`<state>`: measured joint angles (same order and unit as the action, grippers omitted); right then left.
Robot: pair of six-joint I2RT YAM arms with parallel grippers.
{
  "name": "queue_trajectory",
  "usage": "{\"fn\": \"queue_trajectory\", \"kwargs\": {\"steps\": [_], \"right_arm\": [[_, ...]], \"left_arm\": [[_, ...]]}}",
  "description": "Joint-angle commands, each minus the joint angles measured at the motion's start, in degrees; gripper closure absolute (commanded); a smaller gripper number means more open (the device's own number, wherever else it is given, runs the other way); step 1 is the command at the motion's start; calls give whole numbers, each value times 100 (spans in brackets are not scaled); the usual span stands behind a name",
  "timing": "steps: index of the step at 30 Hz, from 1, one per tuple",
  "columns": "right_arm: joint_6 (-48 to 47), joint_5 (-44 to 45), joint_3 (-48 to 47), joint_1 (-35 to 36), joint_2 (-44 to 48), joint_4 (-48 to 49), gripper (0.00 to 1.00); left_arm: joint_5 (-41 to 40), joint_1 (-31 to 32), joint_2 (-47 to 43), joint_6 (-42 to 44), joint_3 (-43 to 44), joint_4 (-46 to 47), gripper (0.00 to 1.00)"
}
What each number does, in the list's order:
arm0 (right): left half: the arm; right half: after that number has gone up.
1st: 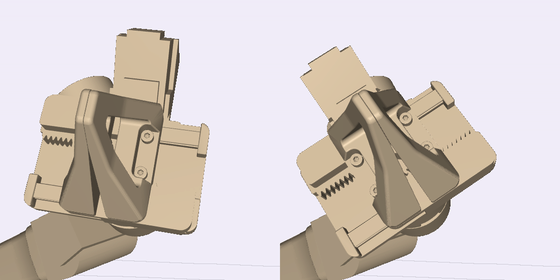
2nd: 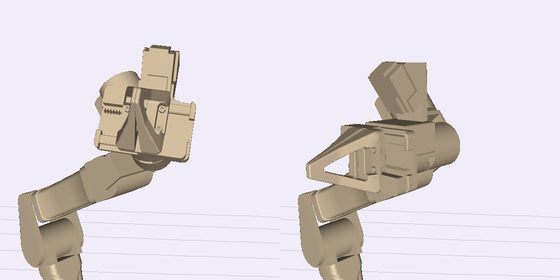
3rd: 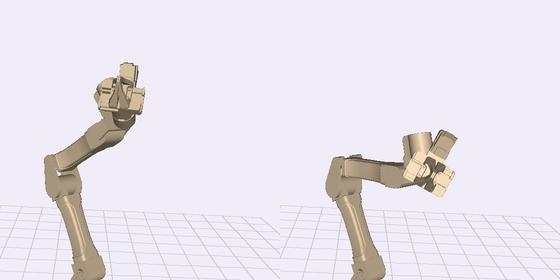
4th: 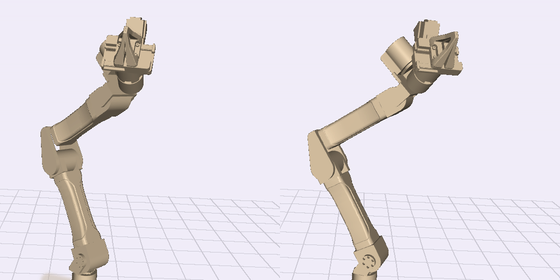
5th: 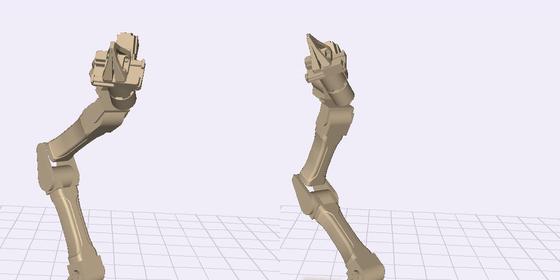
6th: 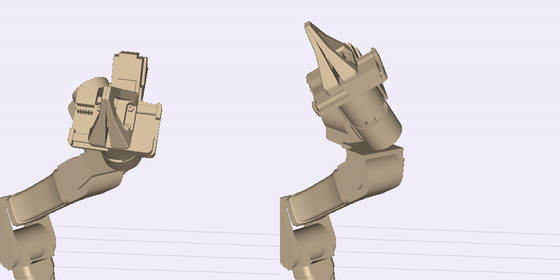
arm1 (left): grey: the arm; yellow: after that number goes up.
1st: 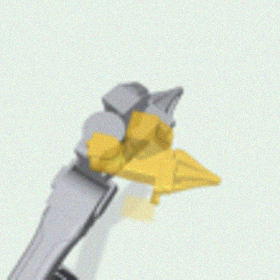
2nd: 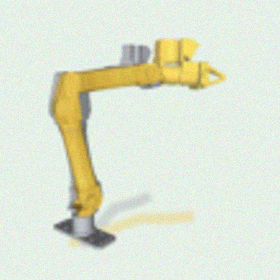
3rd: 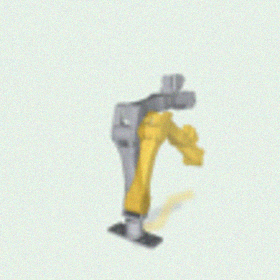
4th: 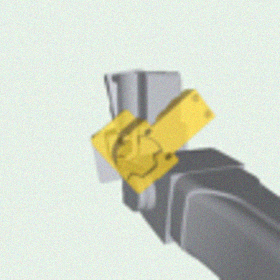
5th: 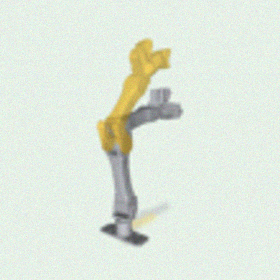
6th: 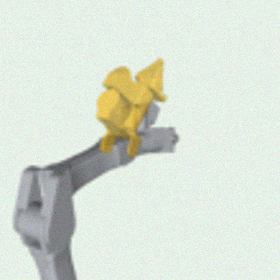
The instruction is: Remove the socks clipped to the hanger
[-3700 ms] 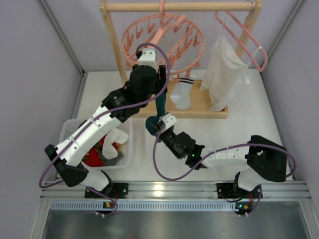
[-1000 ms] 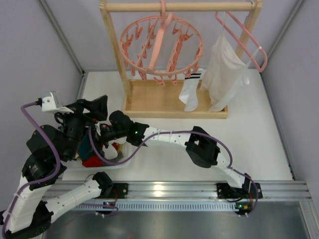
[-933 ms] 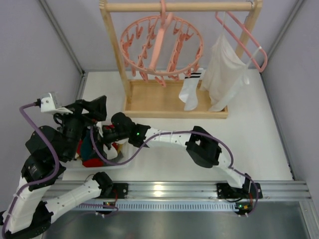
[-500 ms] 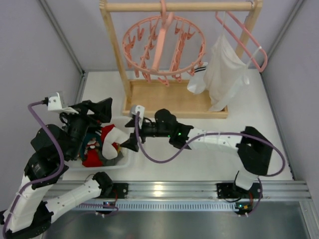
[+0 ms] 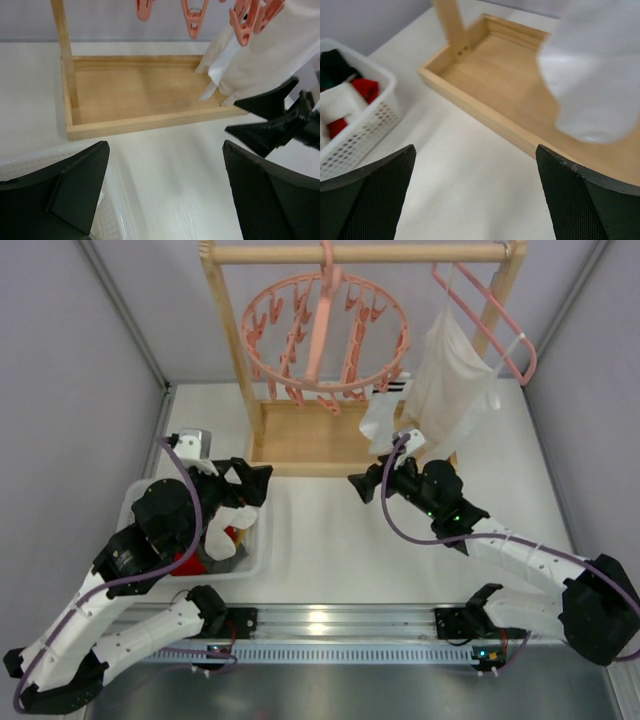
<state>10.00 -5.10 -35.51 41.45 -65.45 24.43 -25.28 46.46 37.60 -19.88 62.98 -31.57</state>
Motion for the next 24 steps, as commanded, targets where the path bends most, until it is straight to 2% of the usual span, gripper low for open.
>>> {"fn": "queue_trajectory", "kwargs": {"steps": [1, 3, 8, 13, 16, 21, 24], "right_arm": [[195, 247, 219, -777, 375, 79, 0], [187, 98, 325, -1242, 332, 133, 1], [-191, -386, -149, -1894, -99, 0, 1], [-490, -727, -552, -2246, -765, 738, 1], [-797, -1359, -1017, -2440, -1241, 695, 5], [-728, -1563, -1406, -2721, -1786, 879, 6], [-736, -2265, -1581, -2809, -2154, 1178, 7]], "left_arm": [[269, -5, -69, -25, -198, -94, 2], [374, -5, -60, 19, -233, -304, 2], [594, -5, -43, 238, -417, -762, 2], [348, -5, -139, 186, -1006, -780, 2], [322, -5, -104, 168, -1191, -763, 2], [453, -5, -25, 177, -1341, -771, 2], [462, -5, -78, 142, -1359, -763, 2]]}}
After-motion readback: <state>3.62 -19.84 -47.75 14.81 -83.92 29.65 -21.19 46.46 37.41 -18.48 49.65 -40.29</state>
